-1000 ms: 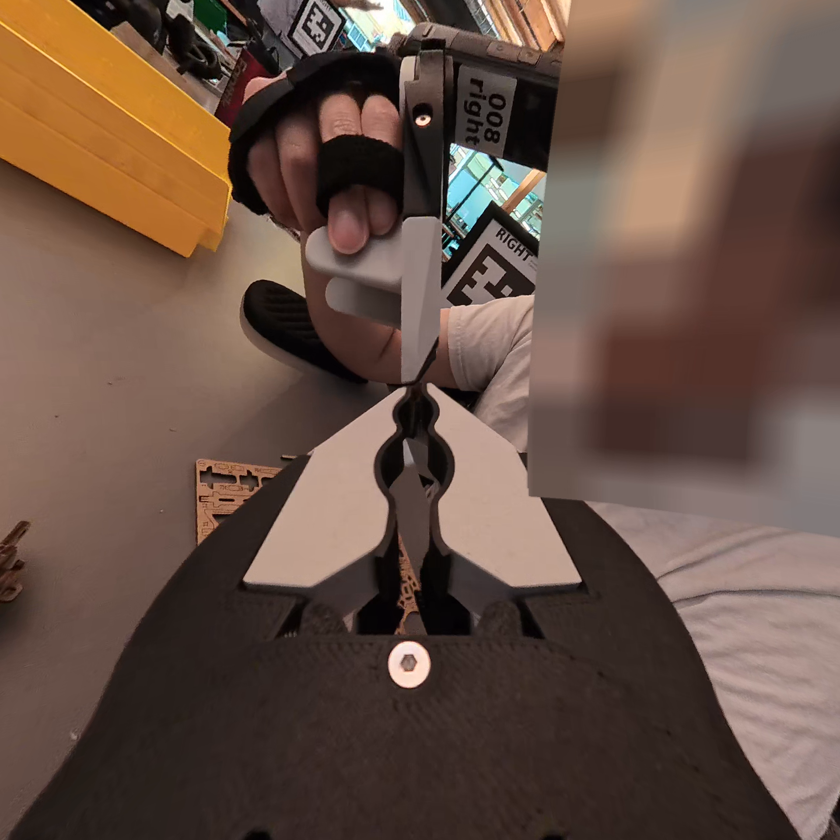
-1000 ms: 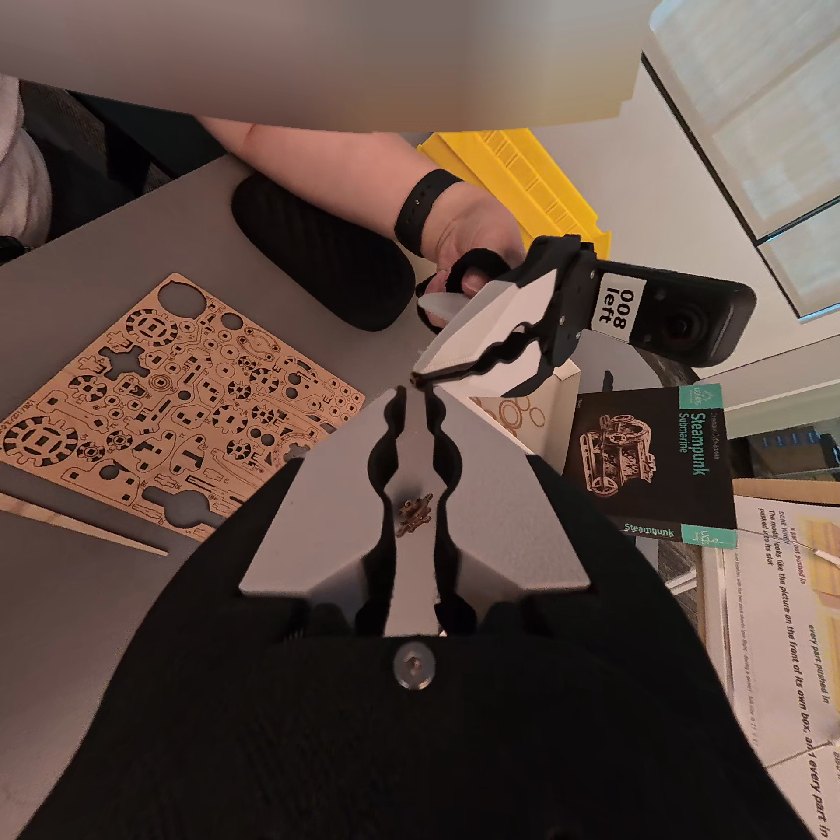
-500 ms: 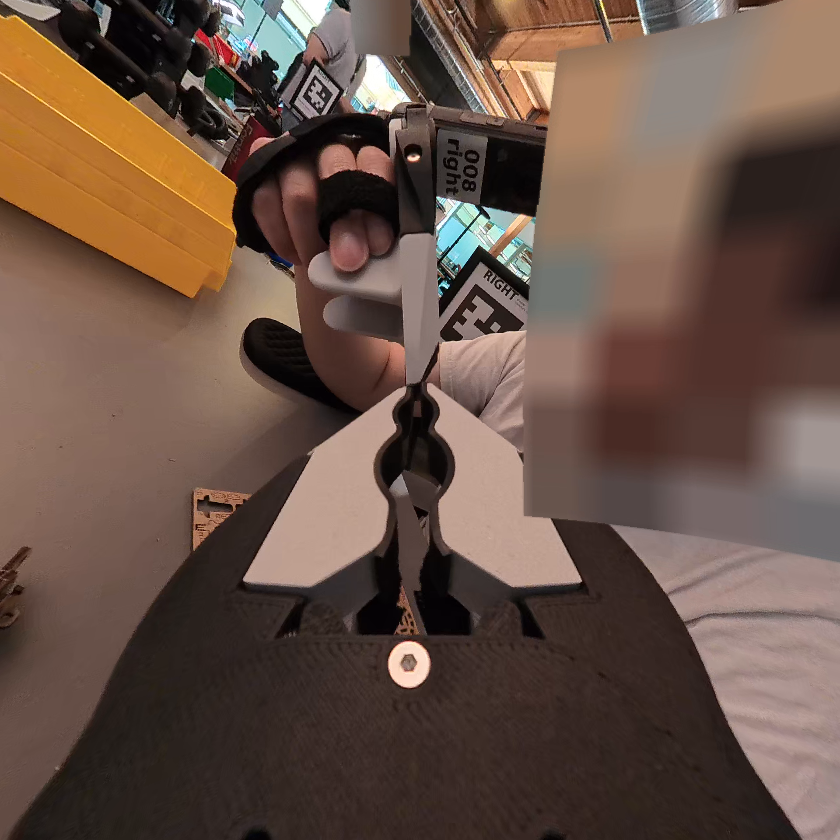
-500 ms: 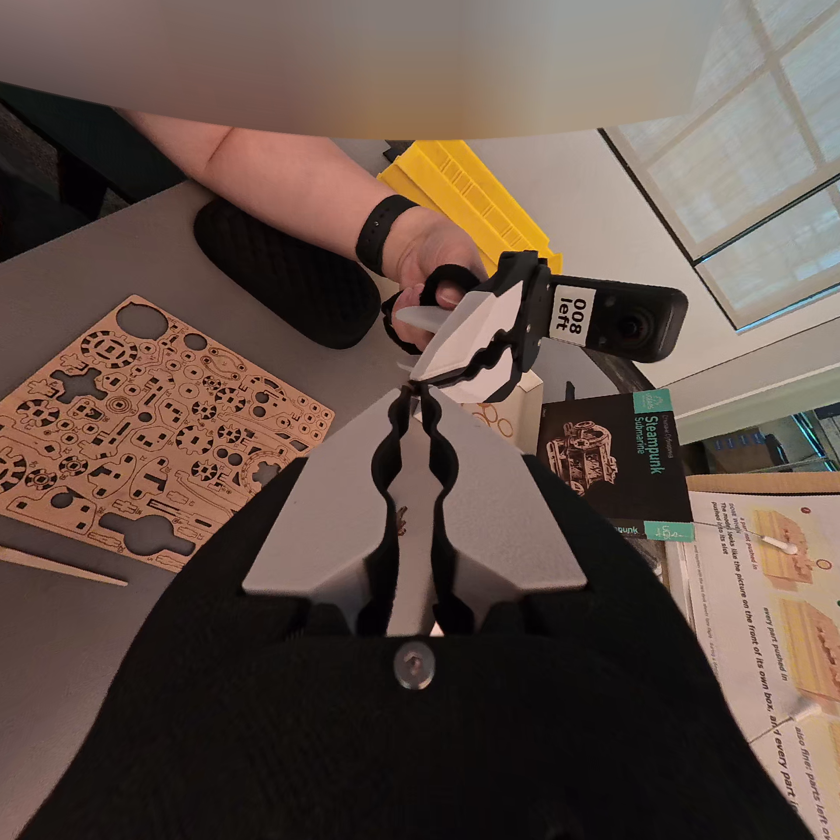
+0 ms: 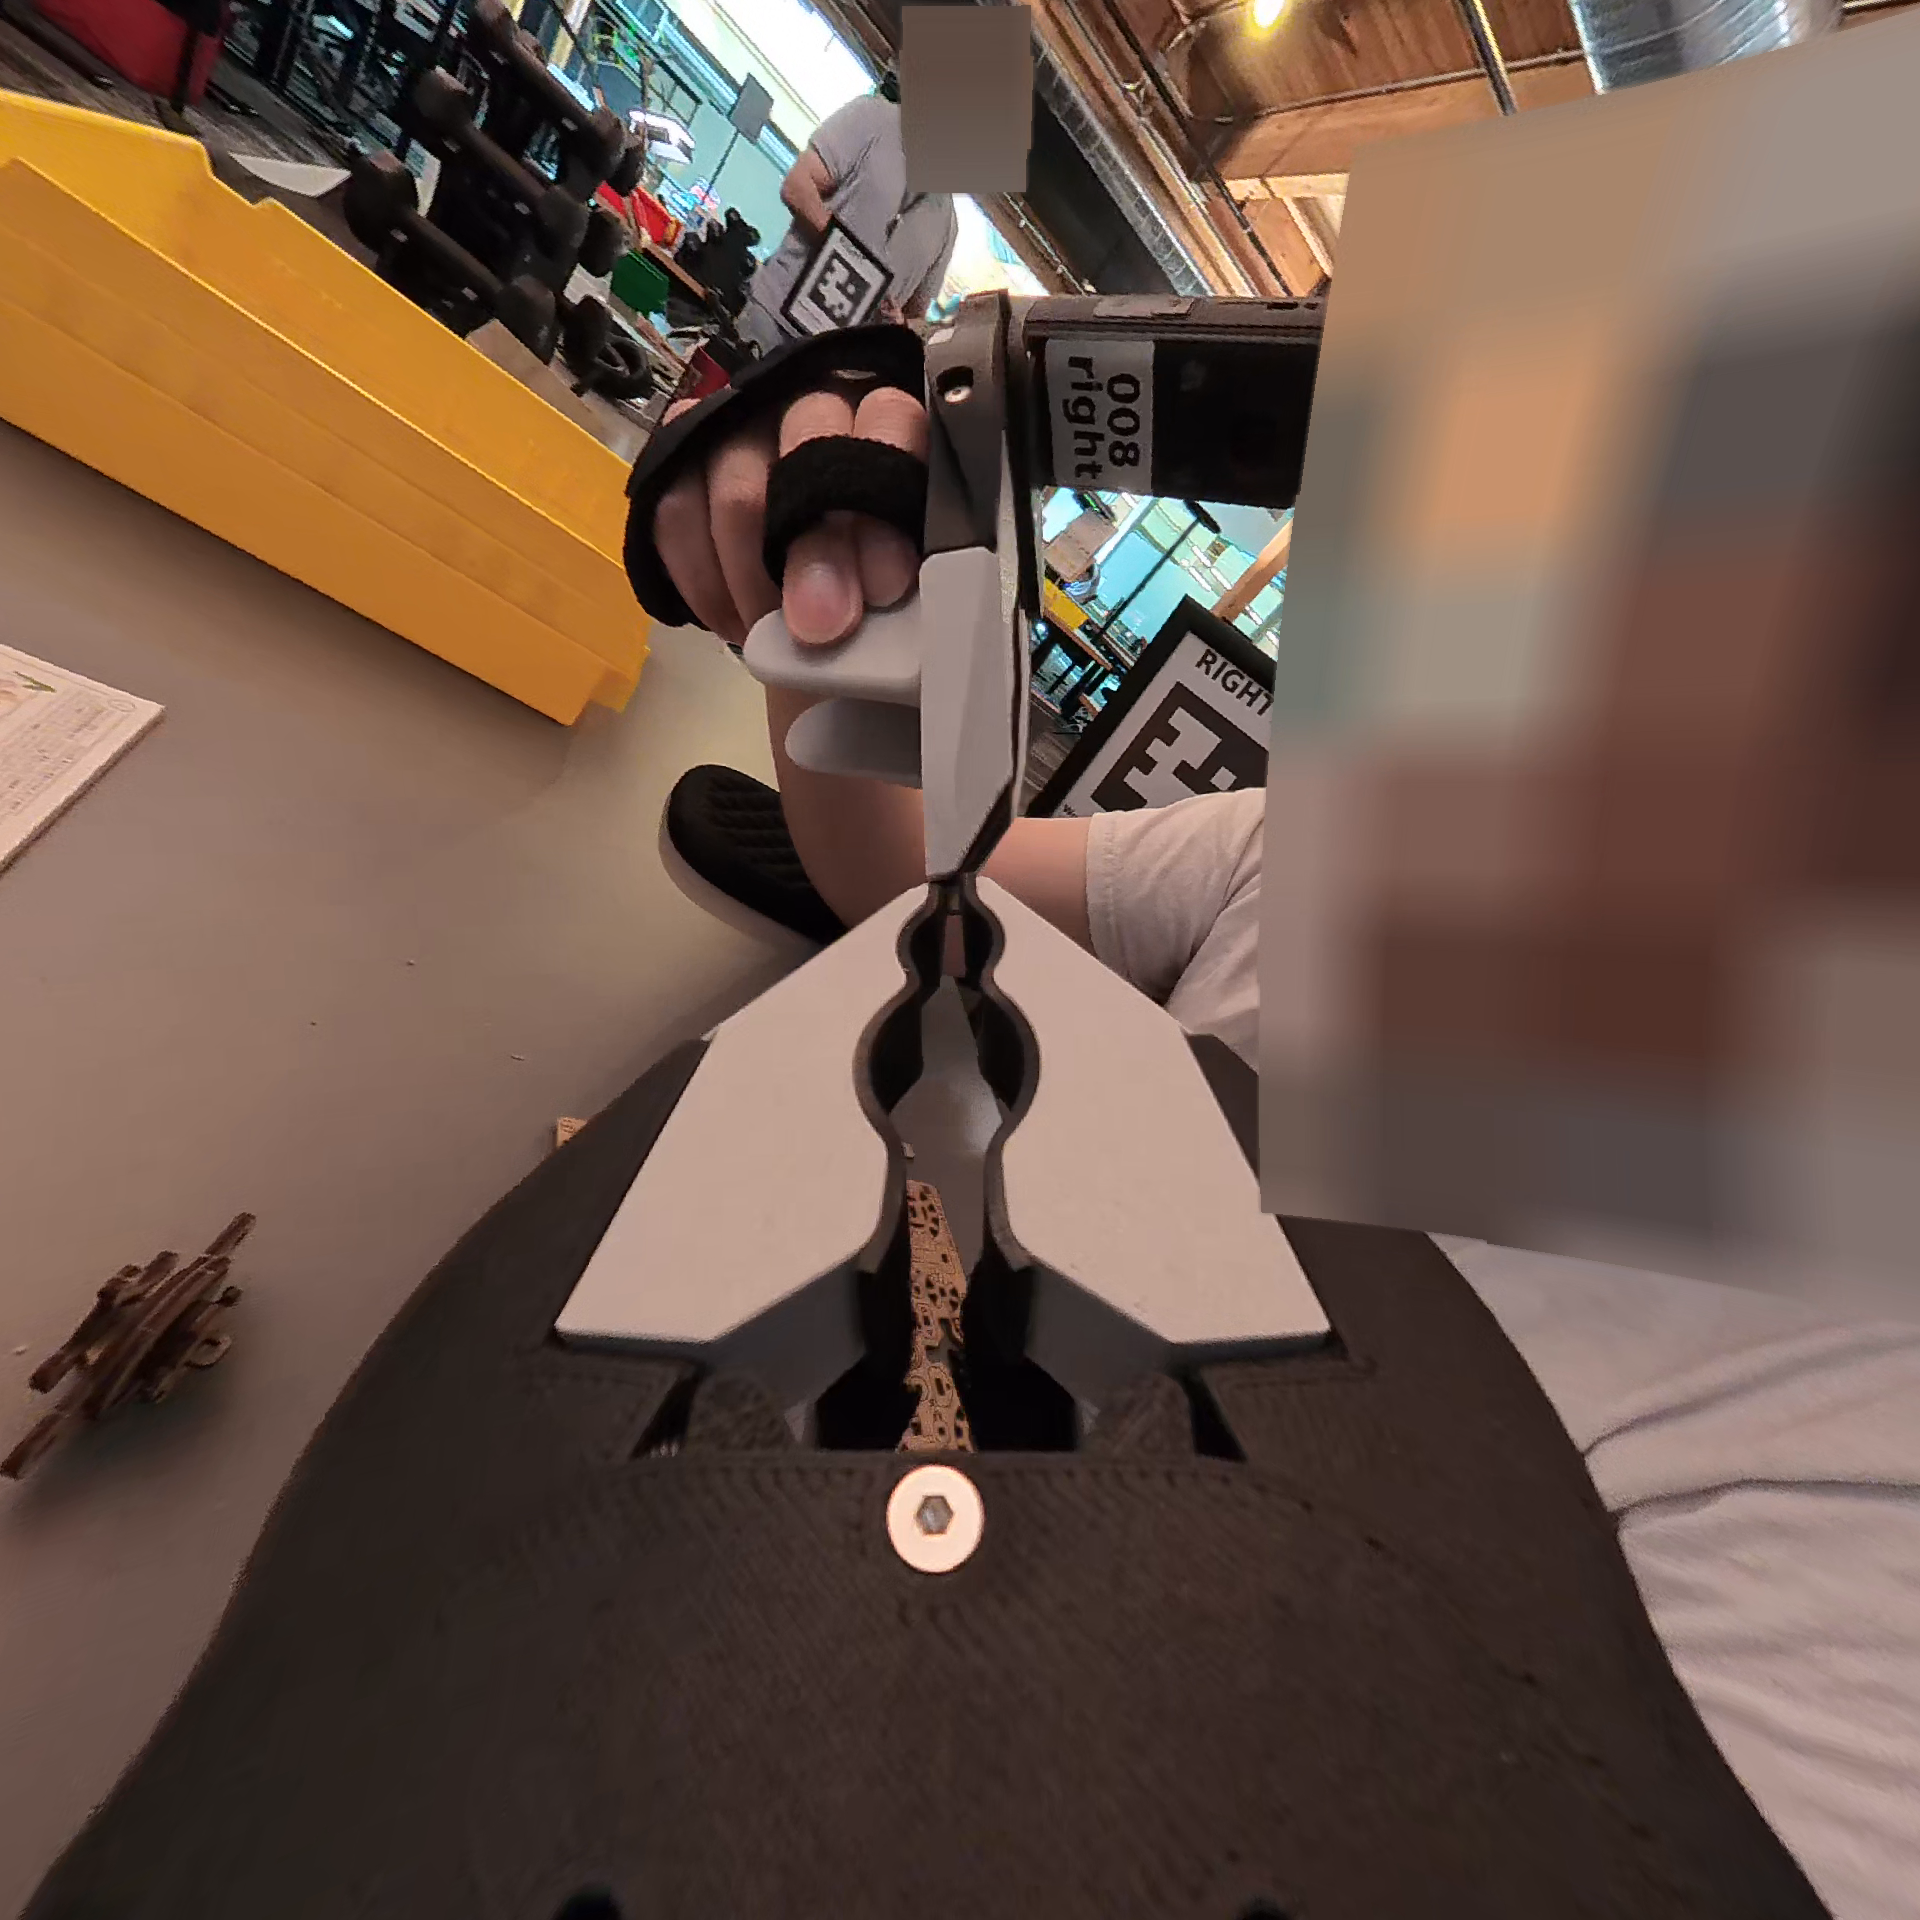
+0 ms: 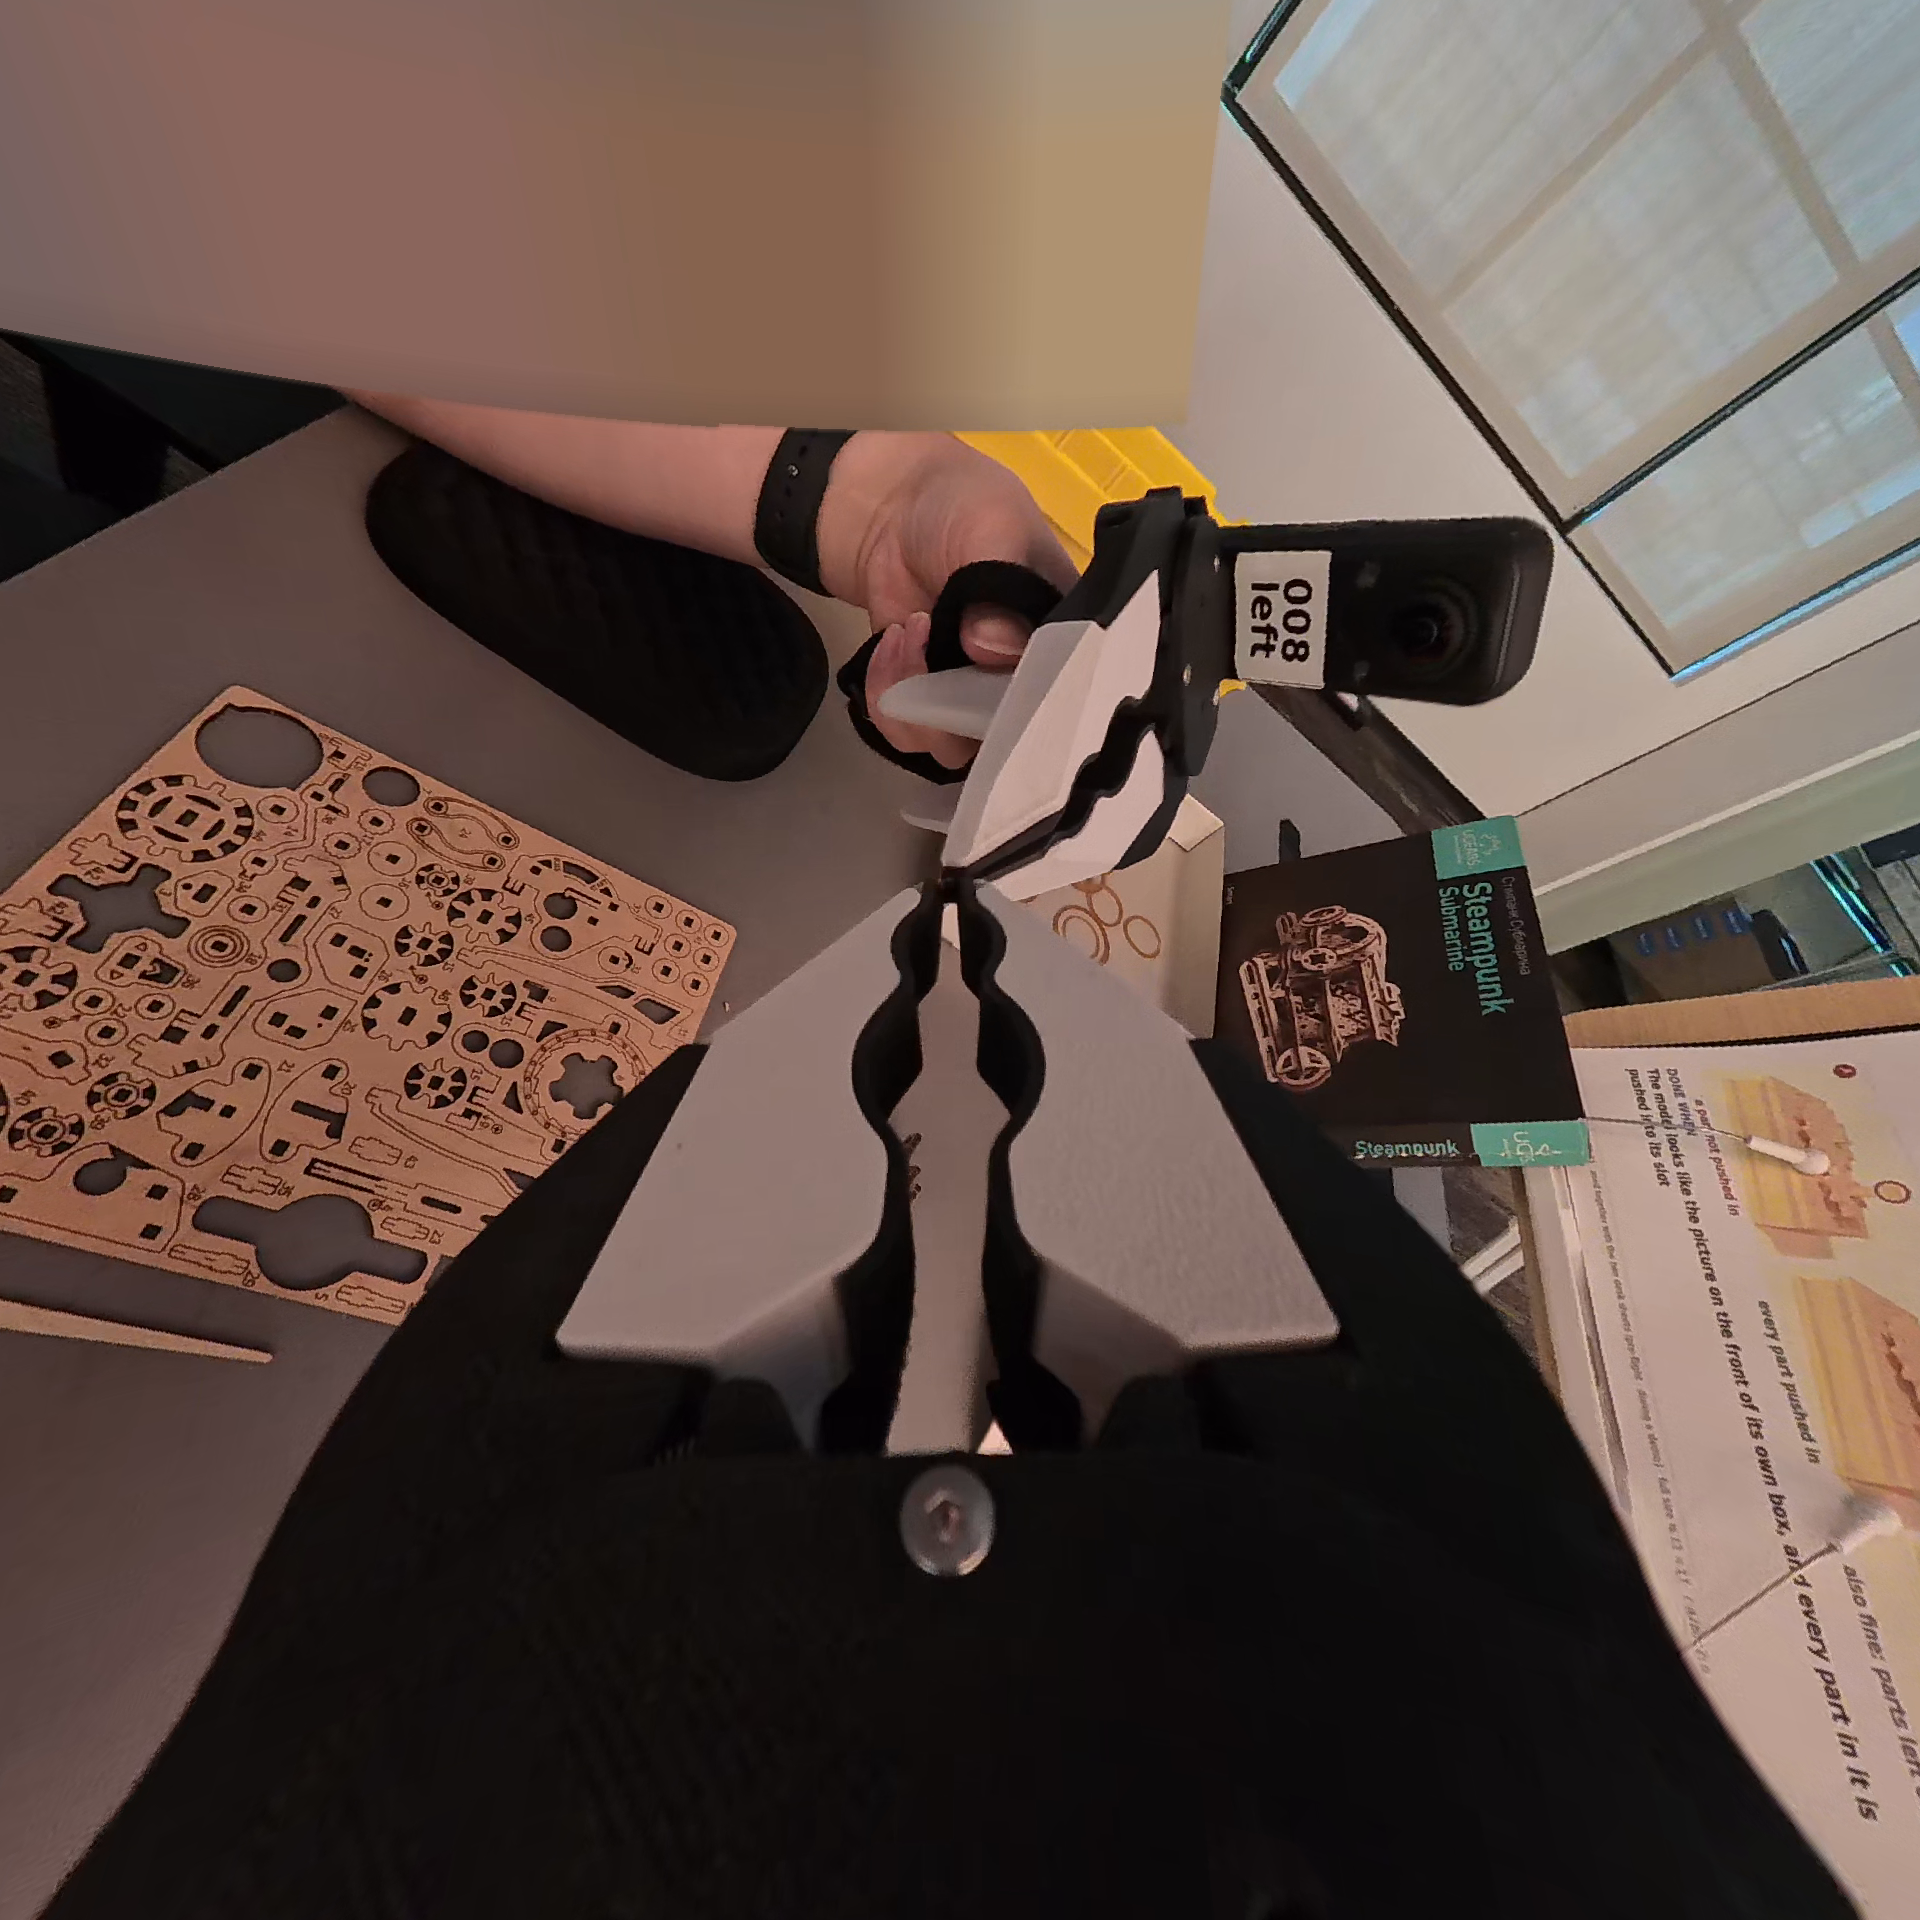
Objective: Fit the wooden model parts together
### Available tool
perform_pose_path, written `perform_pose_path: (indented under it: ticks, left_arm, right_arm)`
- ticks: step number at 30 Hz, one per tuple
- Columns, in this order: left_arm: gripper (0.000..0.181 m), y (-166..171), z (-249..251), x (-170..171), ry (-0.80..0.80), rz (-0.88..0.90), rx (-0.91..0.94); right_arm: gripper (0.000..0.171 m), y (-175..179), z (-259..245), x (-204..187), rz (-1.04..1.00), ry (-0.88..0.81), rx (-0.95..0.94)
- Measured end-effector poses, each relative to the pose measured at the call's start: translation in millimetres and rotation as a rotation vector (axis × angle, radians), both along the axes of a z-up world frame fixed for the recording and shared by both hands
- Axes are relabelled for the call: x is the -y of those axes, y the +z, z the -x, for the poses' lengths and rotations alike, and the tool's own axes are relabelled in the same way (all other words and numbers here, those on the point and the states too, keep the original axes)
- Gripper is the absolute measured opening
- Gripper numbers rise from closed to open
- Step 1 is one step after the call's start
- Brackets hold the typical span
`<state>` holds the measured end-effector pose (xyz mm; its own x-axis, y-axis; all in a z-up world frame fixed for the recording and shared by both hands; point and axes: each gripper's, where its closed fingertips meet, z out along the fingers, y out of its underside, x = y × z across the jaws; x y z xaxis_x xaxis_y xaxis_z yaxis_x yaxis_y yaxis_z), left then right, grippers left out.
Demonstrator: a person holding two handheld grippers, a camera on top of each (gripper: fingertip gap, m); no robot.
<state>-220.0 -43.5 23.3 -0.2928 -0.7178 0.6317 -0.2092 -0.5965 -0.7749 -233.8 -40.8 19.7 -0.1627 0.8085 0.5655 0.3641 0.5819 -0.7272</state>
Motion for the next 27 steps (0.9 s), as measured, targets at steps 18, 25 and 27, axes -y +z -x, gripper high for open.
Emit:
perform_pose_path:
  ticks: [18,25,27]
  left_arm:
    - [0.023,0,3,-34,0.408,-0.807,-0.111]
    - [0.009,-5,-4,-31,0.418,-0.926,-0.144]
    - [0.009,-8,-5,-29,0.405,-0.928,-0.159]
  right_arm:
    - [0.002,2,-9,-26,0.185,-0.112,-0.027]
    - [0.002,2,-9,-27,0.191,-0.116,-0.031]
    - [0.002,2,-8,-26,0.197,-0.110,-0.034]
